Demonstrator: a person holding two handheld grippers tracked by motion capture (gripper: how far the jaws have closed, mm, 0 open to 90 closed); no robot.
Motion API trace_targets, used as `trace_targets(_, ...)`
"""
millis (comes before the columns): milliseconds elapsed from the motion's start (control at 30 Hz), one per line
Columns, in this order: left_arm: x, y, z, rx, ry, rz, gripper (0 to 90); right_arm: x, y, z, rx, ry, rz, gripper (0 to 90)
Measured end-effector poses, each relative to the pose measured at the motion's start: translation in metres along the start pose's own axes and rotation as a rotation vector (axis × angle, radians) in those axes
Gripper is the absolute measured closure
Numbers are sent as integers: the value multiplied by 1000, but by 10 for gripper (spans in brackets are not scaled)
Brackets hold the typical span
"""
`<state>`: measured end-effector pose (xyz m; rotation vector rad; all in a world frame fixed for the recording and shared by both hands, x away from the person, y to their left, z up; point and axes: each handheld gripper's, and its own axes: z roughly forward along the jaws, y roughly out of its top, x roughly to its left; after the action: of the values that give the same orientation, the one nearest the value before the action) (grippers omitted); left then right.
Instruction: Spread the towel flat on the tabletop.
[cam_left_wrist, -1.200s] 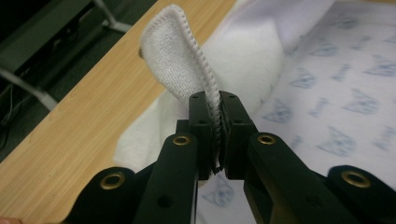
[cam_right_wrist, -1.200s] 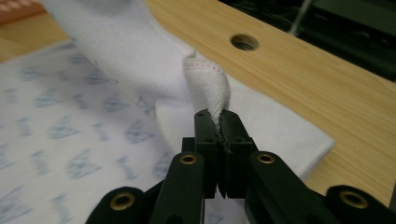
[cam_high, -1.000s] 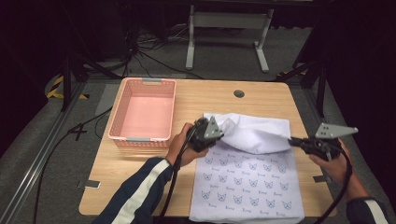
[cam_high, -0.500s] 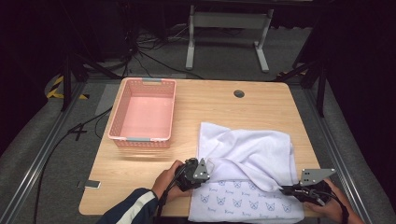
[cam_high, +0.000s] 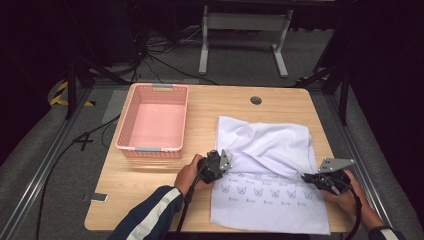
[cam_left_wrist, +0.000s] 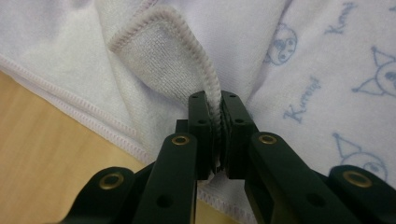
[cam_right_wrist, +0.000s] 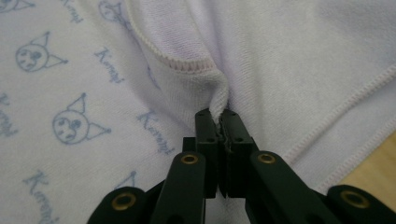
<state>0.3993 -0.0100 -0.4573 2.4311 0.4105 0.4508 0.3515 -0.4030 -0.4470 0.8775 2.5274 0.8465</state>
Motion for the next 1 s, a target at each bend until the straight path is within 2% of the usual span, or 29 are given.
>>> trace_targets(33, 4, 3, 5, -9, 7, -21, 847, -8, 3, 3, 1, -11, 6, 873)
trace_targets(100, 8, 8, 9, -6, 18, -26, 847, -21, 8, 9, 0, -41, 18, 872)
trace_targets(200, 12, 16, 11, -37, 26, -41, 847, -28, 11, 10, -5, -46, 21, 870)
trace_targets(233, 10, 19, 3, -69, 29, -33, 847, -29, 11, 3, -57, -22, 36, 870)
trace_targets(300, 11, 21, -3, -85, 28, -26, 847, -28, 12, -9, -100, -34, 28, 870)
trace_targets(333, 10, 22, -10, -115, 33, -25, 847, -27, 13, -16, -128, -30, 28, 870)
trace_targets(367, 10, 23, -18, -141, 32, -25, 847, -27, 13, -16, -128, -30, 28, 870)
trace_targets(433, 7, 24, -35, -195, 16, -18, 847, -24, 14, -35, -192, -21, 25, 870)
trace_targets(533, 1, 22, -55, -233, 11, 12, 847, -17, 14, -58, -255, 12, -13, 869)
trace_targets(633, -8, 13, -74, -269, -44, 40, 846, -8, 10, -76, -283, 56, -61, 869)
trace_targets(700, -16, 6, -80, -263, -65, 74, 840, 3, 4, -86, -272, 102, -104, 866)
trace_targets(767, -24, -5, -82, -227, -93, 104, 828, 13, -2, -88, -227, 137, -157, 852)
trace_targets(800, -27, -10, -81, -204, -115, 93, 809, 19, -7, -88, -197, 168, -179, 822)
trace_targets(833, -27, -10, -81, -204, -115, 93, 780, 24, -10, -86, -170, 192, -193, 782)
trace_targets(867, -31, -18, -79, -170, -129, 65, 689, 27, -14, -84, -133, 205, -204, 736)
trace_targets(933, -33, -25, -80, -173, -159, 19, 565, 32, -19, -79, -81, 202, -206, 696)
trace_targets(1000, -33, -27, -81, -164, -170, -10, 476, 34, -23, -77, -70, 197, -192, 623)
